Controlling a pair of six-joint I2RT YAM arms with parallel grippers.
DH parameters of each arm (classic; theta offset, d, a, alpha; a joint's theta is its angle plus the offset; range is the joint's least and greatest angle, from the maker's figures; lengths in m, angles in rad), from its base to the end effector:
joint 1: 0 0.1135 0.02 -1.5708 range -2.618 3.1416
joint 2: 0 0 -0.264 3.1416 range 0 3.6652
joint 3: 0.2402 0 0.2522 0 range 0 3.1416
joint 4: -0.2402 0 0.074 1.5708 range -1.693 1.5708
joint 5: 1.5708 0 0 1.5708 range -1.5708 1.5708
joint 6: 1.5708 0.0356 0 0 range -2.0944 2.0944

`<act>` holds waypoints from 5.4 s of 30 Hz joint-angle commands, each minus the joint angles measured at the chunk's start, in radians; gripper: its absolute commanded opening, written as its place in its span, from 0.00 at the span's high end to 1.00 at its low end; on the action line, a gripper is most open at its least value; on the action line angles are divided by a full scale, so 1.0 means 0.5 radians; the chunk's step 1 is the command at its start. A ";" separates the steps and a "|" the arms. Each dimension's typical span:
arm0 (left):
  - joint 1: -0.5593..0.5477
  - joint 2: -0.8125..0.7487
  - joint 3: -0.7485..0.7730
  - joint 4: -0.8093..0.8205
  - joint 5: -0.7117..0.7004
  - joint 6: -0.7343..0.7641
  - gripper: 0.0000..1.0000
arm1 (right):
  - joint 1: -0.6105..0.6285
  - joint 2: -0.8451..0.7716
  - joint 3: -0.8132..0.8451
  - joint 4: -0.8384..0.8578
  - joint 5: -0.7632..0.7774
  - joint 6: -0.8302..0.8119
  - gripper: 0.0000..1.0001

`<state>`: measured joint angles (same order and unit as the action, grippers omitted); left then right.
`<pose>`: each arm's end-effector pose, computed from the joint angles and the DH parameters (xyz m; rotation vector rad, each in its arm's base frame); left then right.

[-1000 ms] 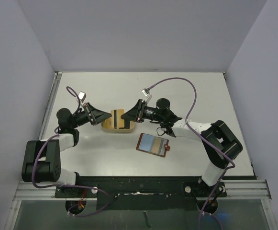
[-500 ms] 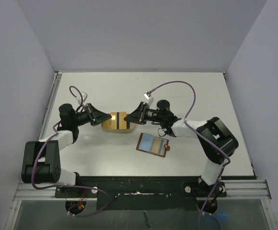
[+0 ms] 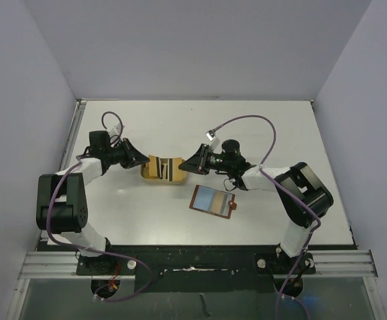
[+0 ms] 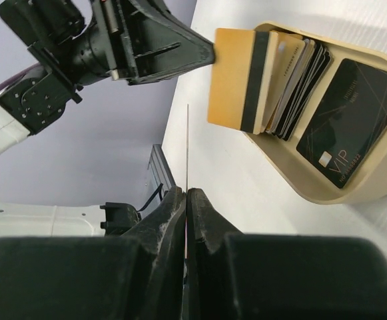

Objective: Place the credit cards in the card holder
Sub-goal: Pick up the credit card from the storage box, then place the credit card in the storage box, then insert the credit card into the card holder.

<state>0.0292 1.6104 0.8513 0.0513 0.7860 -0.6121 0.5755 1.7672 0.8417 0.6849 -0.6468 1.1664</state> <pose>0.3254 -0.0157 0.1878 -0.3030 2.2819 -1.1970 0.2956 0.2173 0.1884 0.0834 2.1716 1.7147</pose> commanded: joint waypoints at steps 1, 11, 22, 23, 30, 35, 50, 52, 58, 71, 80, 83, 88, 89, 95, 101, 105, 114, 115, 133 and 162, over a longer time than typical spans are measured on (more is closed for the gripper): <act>0.009 0.150 0.172 -0.307 -0.138 0.256 1.00 | -0.014 -0.128 0.007 -0.061 0.026 -0.117 1.00; 0.010 0.269 0.339 -0.586 -0.391 0.412 0.87 | -0.031 -0.231 -0.038 -0.206 0.079 -0.208 1.00; -0.127 0.031 0.438 -0.776 -0.757 0.473 0.72 | -0.039 -0.519 -0.164 -0.873 0.401 -0.450 1.00; -0.158 0.004 0.435 -0.784 -0.773 0.477 0.72 | -0.037 -0.557 -0.197 -0.904 0.423 -0.461 1.00; -0.402 -0.188 0.357 -0.777 -0.807 0.421 0.72 | -0.049 -0.851 -0.392 -1.225 0.622 -0.500 1.00; -0.641 -0.319 0.237 -0.717 -0.776 0.347 0.72 | -0.076 -1.015 -0.471 -1.447 0.790 -0.452 1.00; -1.251 -0.317 -0.043 -0.393 -0.935 0.040 0.76 | -0.157 -1.251 -0.614 -1.761 0.932 -0.323 1.00; -1.311 -0.267 -0.049 -0.374 -0.979 0.031 0.76 | -0.168 -1.246 -0.647 -1.707 0.892 -0.326 1.00; -1.444 -0.123 -0.035 -0.391 -1.136 0.050 0.81 | -0.216 -1.203 -0.759 -1.523 0.712 -0.361 1.00; -1.540 0.086 -0.020 -0.387 -1.239 0.084 0.86 | -0.312 -1.188 -0.952 -1.133 0.455 -0.359 1.00; -1.601 0.144 -0.002 -0.390 -1.249 0.071 0.92 | -0.436 -0.932 -1.033 -0.828 0.213 -0.418 1.00; -1.607 0.145 -0.012 -0.397 -1.249 0.068 0.93 | -0.450 -0.855 -1.037 -0.778 0.173 -0.443 0.99; -1.608 0.143 -0.034 -0.377 -1.249 0.062 0.94 | -0.476 -0.814 -1.041 -0.756 0.161 -0.510 0.98; -1.608 0.145 -0.041 -0.376 -1.251 0.061 0.94 | -0.480 -0.810 -1.037 -0.756 0.154 -0.531 0.98; -1.608 0.143 -0.055 -0.382 -1.259 0.055 0.94 | -0.497 -0.800 -0.952 -0.923 0.199 -0.693 0.97; -1.611 0.130 -0.068 -0.363 -1.249 0.034 0.94 | -0.546 -0.757 -0.933 -0.932 0.159 -0.724 0.97; -1.621 0.126 -0.072 -0.357 -1.251 0.024 0.94 | -0.556 -0.690 -0.918 -0.890 0.130 -0.719 0.97; -1.644 0.161 -0.104 -0.284 -1.233 -0.020 0.95 | -0.558 -0.632 -0.855 -0.916 0.117 -0.756 0.97; -1.647 0.164 -0.100 -0.284 -1.237 -0.017 0.95 | -0.556 -0.628 -0.844 -0.926 0.118 -0.762 0.97; -1.672 0.171 -0.129 -0.275 -1.270 -0.046 0.95 | -0.562 -0.518 -0.797 -0.807 0.171 -0.799 0.98; -1.694 0.194 -0.123 -0.282 -1.320 -0.062 0.95 | -0.606 -0.350 -0.805 -0.565 0.092 -0.673 0.99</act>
<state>-0.7994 1.6669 0.8085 -0.0681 0.1596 -0.6476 0.2718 1.5669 0.4305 0.3748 -0.6395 0.8330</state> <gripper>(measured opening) 0.053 0.035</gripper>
